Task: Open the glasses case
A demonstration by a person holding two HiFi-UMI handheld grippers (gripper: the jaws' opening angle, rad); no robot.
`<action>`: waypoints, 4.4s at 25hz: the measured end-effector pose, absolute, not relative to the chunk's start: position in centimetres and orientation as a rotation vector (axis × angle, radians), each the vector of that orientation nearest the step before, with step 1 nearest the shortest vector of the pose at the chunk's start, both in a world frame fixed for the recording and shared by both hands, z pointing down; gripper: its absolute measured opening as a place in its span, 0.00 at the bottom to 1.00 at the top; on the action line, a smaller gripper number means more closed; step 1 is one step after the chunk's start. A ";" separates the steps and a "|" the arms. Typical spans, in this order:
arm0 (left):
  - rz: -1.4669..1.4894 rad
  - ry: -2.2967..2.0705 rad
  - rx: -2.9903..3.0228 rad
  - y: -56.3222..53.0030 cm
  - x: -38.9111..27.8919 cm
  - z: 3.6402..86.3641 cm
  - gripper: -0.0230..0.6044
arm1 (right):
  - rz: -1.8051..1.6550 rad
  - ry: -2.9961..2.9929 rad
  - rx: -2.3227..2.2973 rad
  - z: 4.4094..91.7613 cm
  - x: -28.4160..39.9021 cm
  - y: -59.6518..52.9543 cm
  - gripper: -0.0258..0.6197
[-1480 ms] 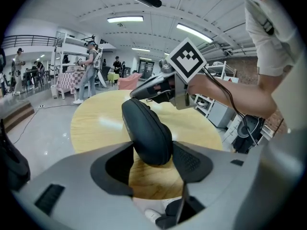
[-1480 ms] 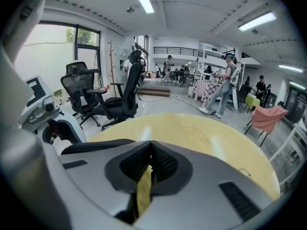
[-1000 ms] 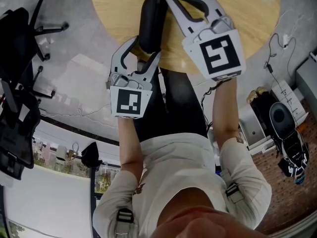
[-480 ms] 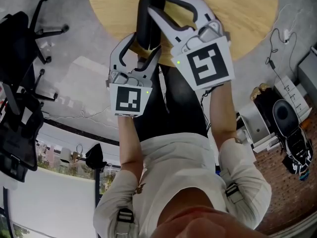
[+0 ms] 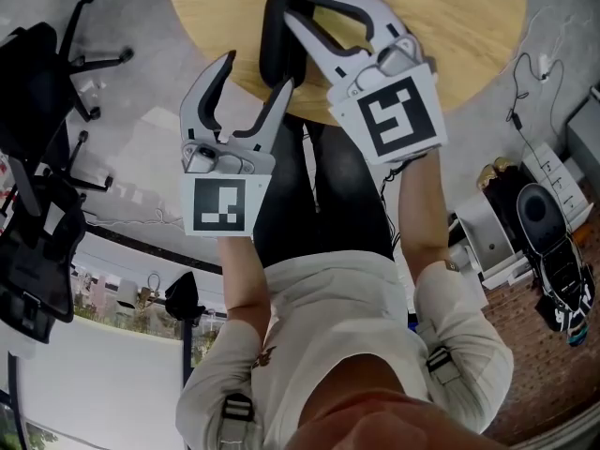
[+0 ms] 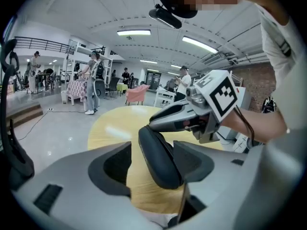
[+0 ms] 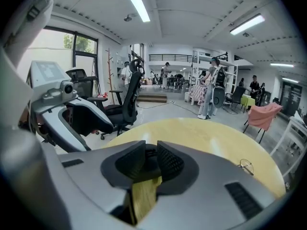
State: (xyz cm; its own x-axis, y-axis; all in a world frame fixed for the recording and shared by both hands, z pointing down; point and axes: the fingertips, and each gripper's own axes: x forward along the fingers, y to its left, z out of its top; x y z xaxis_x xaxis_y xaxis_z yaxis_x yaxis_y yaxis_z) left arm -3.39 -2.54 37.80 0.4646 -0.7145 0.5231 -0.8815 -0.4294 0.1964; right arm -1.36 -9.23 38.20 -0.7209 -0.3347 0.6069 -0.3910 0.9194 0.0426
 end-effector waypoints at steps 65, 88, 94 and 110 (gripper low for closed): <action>0.841 -1.261 2.269 -4.8 -1.4 41.0 0.23 | 0.058 -2.251 0.558 38.4 0.9 -6.7 0.13; 0.796 -1.253 2.202 -5.7 -2.8 43.0 0.18 | 0.064 -2.278 0.611 38.6 2.5 -5.9 0.11; 0.756 -1.246 2.165 -5.8 -3.2 44.0 0.16 | 0.065 -2.285 0.608 38.8 2.6 -5.8 0.10; 0.725 -1.224 2.158 -5.9 -3.2 44.1 0.15 | 0.070 -2.293 0.614 38.7 2.6 -5.8 0.10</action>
State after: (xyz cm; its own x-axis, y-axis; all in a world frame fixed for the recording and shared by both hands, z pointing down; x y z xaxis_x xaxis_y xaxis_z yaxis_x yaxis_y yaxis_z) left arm -3.24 -5.87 44.08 0.4398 -0.5828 0.6833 -0.8793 -0.4344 0.1954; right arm 2.57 -5.77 38.66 -0.6050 -0.4092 0.6830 -0.4500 0.8834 0.1306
